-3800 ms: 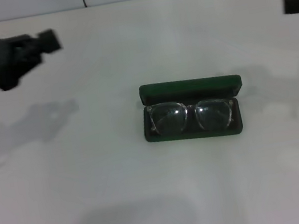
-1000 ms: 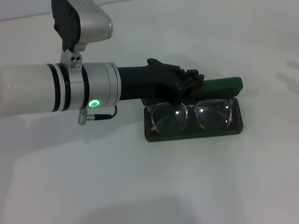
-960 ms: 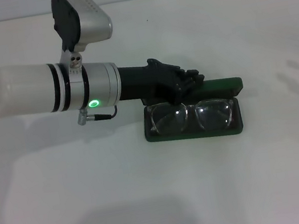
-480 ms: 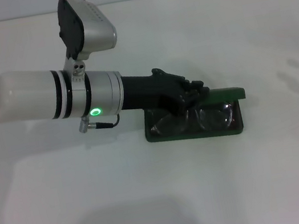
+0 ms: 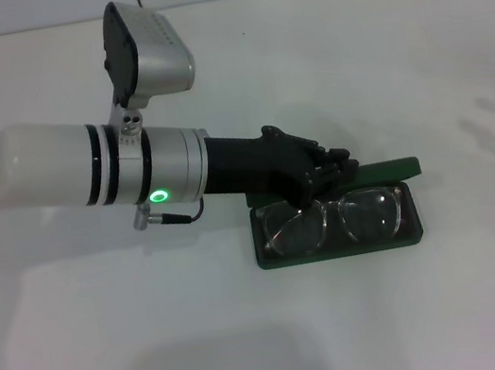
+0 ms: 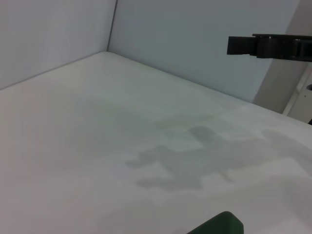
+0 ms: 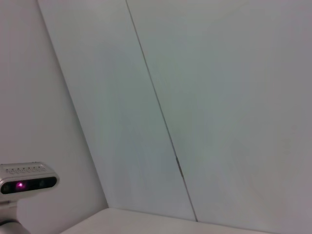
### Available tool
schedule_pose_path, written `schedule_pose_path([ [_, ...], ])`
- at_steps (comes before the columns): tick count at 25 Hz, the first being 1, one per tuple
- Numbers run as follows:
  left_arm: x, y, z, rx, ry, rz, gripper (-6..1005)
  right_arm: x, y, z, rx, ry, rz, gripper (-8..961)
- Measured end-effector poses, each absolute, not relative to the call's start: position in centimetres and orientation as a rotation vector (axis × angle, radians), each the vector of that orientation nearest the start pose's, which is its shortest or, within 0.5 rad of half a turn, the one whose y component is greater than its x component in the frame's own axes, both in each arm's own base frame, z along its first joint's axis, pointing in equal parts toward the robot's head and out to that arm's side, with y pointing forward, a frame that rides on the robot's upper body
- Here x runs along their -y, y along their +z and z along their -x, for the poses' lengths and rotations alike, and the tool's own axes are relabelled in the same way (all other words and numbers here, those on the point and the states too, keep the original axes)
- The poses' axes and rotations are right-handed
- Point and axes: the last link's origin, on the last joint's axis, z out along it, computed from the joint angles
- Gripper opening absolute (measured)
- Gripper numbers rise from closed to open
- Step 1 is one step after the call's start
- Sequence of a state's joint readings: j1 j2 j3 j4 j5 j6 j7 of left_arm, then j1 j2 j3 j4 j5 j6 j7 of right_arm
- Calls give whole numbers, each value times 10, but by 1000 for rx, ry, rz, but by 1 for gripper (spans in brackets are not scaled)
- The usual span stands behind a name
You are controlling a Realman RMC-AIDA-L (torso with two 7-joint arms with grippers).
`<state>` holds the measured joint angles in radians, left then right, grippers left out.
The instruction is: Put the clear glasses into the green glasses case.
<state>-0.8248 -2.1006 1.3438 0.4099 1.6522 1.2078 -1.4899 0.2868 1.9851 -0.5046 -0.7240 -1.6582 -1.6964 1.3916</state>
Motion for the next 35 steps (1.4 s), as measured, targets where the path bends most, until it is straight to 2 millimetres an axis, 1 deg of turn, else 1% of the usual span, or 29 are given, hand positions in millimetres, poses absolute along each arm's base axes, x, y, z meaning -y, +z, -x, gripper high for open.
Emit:
schedule_pose_path([
  [7,-354,-108,172,567,-491,3027,164,-285,108,-320,-657,1006,2244,456],
  [13,-343,-115,175,569,-472,3065,167,-286,108,-319,-653,1007,2245,459],
  [24,-332,-118,180,549,-487,3087,172,-285,108,-319,-652,1009,2246,465],
  [29,-329,-115,169,489,-559,3112,174,-283,109,-321,-657,1001,2250,468],
  [33,-324,-102,157,424,-648,3146,176,-283,103,-321,-671,968,2291,470],
  [35,-323,-95,155,408,-684,3150,177,-282,101,-321,-674,960,2306,472],
])
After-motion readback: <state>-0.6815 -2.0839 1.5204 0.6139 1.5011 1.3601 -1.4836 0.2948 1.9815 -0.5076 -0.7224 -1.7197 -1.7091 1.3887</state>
